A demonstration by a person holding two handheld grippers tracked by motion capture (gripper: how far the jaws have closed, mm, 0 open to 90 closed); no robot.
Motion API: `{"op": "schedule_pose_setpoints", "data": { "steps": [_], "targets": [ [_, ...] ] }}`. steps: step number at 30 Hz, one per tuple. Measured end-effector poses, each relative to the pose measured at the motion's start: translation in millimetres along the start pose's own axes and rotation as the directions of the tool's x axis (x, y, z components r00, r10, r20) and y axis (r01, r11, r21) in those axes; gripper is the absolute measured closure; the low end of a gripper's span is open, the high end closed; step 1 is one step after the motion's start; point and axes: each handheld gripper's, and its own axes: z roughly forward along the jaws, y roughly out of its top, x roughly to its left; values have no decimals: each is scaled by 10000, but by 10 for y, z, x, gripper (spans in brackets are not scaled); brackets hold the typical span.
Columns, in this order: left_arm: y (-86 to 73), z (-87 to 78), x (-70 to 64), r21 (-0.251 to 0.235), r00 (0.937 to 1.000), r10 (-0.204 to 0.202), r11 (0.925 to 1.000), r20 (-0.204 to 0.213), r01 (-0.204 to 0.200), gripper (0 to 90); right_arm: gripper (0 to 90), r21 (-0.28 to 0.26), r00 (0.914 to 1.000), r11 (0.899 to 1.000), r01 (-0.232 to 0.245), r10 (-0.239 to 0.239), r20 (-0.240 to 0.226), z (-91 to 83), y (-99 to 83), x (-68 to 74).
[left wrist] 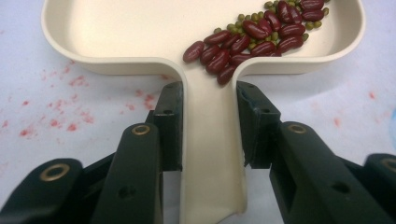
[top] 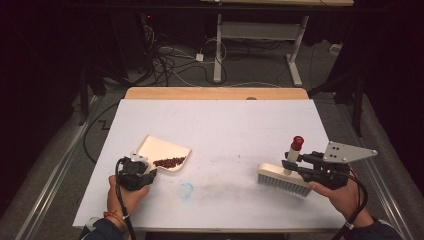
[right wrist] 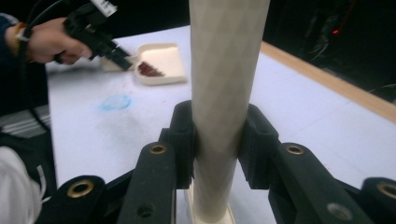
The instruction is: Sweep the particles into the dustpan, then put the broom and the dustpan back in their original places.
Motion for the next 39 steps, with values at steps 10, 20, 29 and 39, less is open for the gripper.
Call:
{"op": "schedule_pose_setpoints", "data": {
  "steps": [10, 20, 29, 39],
  "targets": [
    [21, 54, -111, -94, 9995, -306, 9995, -19, 306, 564, 699, 477, 9980, 9988, -73, 103, -632, 97, -28, -19],
    [0, 14, -238, -121, 9962, 87, 9999, 872, -77, 471, 694, 376, 9958, 9968, -705, 726, -563, 194, -27, -216],
    [-131, -276, -72, -2053, 9798, 1762, 9665, 943, -1541, 251, 642, 970, 9946, 9899, -1038, 1033, 106, 491, 88, -547],
    [-343, -464, 186, -2585, 9878, 1498, 9566, 415, -1342, 214, 613, 1408, 9883, 9785, -1510, 1465, 420, 779, 87, -760]
  ]
}}
